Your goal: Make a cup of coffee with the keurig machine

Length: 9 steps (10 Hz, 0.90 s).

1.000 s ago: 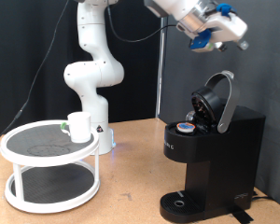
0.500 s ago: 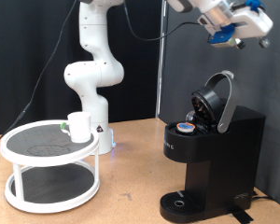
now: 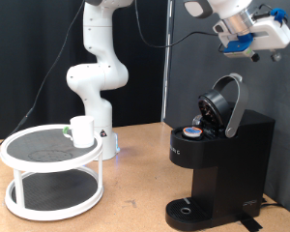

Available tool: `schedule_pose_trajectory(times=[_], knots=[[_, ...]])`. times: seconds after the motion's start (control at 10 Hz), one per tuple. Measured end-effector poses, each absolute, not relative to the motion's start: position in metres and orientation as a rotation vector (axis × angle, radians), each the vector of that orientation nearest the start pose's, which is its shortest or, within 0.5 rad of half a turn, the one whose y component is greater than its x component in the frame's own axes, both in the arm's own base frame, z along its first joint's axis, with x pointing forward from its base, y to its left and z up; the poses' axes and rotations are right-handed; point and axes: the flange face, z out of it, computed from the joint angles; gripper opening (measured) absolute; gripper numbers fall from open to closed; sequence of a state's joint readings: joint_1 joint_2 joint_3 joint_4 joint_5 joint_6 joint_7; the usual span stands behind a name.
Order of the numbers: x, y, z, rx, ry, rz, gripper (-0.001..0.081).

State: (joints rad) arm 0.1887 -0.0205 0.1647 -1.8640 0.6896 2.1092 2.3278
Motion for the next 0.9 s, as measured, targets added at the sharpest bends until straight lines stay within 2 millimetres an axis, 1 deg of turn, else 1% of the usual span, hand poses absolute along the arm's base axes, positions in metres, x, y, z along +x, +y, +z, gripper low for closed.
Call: schedule_pose_trajectory(times=[0.1, 0.2, 0.3, 0.4, 0.5, 0.6, 0.9], knots=[[0.535, 0.225, 0.549, -1.16, 2.4, 0.769, 0.0476], [0.534, 0.217, 0.541, -1.178, 2.413, 0.775, 0.0292], [0.532, 0.208, 0.533, -1.187, 2.426, 0.78, 0.0157], [0.531, 0.199, 0.526, -1.19, 2.434, 0.779, 0.0157], [0.53, 0.189, 0.521, -1.189, 2.439, 0.774, 0.0035], [0.529, 0.183, 0.52, -1.18, 2.437, 0.778, 0.0011], [0.524, 0.169, 0.524, -1.168, 2.436, 0.77, 0.0002]])
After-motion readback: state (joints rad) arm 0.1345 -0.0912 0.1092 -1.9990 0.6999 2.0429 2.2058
